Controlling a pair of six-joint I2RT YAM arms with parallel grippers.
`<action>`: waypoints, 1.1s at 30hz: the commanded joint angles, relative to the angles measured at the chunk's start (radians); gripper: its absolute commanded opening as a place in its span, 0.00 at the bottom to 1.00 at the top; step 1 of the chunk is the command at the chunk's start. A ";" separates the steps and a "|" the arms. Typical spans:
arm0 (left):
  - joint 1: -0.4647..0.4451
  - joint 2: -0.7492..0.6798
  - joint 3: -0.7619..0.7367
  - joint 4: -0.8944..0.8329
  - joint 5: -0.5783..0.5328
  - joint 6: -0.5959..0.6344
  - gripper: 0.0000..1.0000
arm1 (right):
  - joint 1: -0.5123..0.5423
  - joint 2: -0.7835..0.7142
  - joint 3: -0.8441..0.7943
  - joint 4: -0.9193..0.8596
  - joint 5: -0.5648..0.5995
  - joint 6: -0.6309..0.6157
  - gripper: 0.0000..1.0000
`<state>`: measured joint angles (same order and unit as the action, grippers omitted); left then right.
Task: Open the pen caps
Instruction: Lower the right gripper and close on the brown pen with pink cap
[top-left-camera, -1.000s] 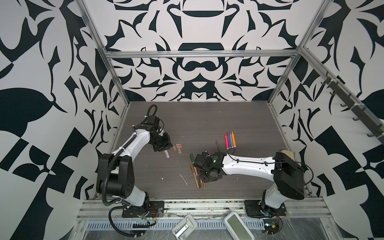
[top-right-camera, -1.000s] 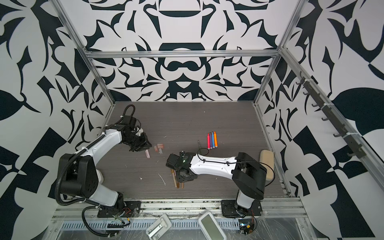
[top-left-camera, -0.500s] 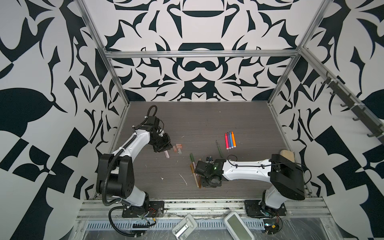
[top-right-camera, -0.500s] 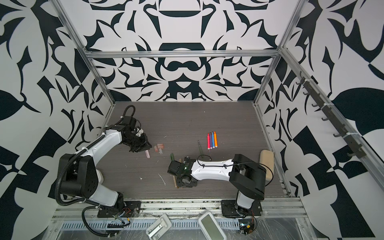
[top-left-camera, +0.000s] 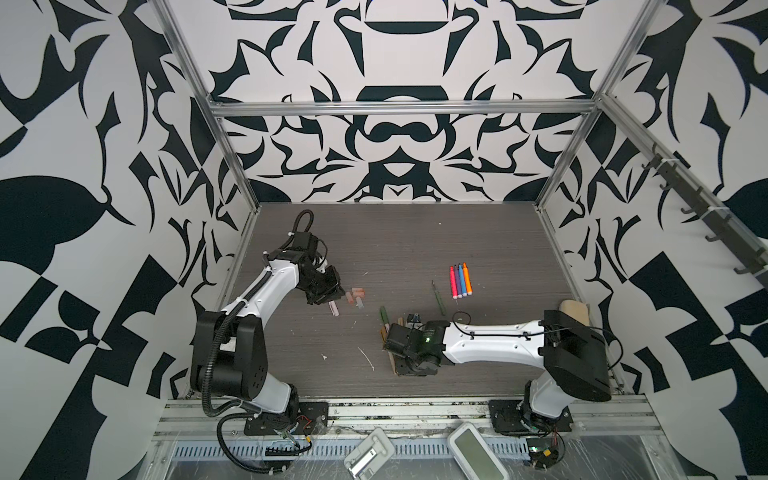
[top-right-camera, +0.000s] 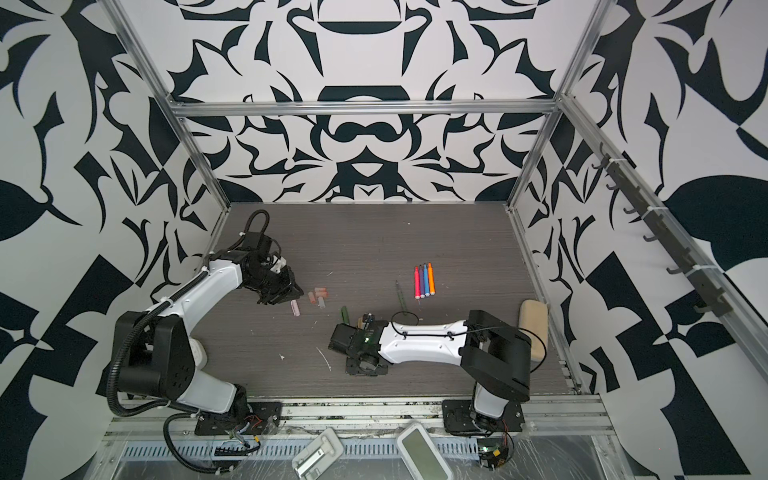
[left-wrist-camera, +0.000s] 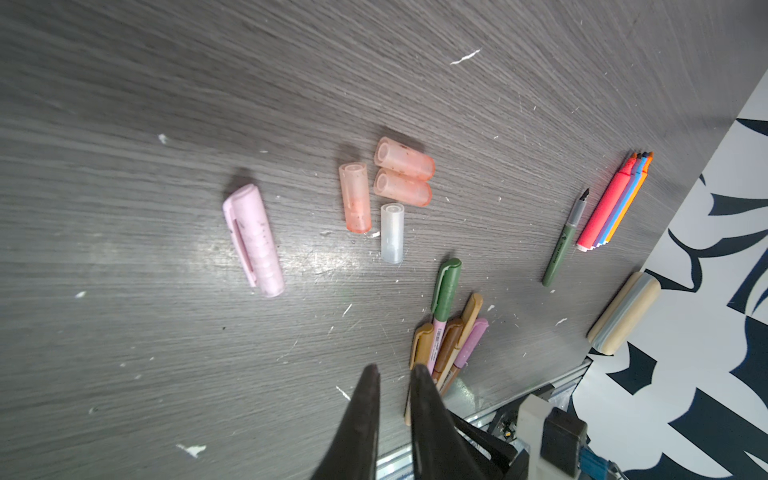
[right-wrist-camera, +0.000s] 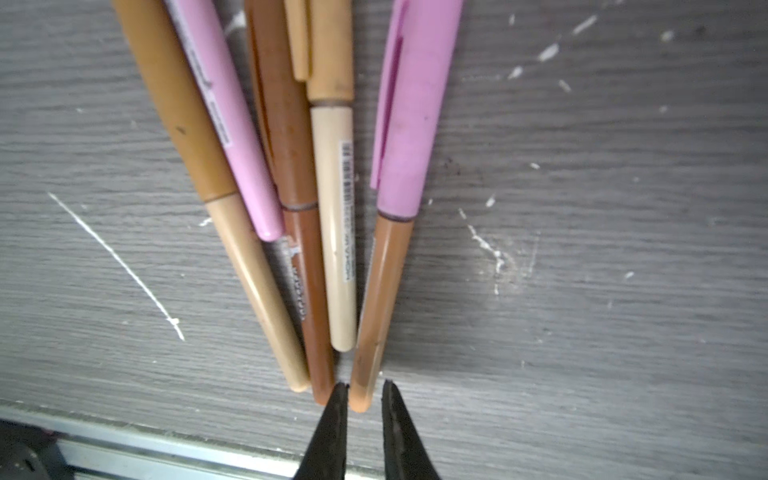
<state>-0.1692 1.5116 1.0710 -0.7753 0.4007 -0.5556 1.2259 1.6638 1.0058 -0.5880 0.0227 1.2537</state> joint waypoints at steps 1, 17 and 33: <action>0.005 -0.030 -0.004 -0.035 0.006 0.010 0.19 | 0.003 0.010 0.036 -0.038 0.018 0.004 0.19; 0.005 -0.040 -0.016 -0.059 0.004 0.010 0.18 | 0.003 0.022 -0.047 -0.028 -0.006 0.092 0.15; 0.004 -0.040 -0.062 0.019 0.093 -0.055 0.19 | -0.066 -0.054 -0.038 -0.083 0.029 0.006 0.01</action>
<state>-0.1692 1.4910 1.0458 -0.7784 0.4358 -0.5755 1.1938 1.6695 0.9600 -0.5922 0.0048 1.3075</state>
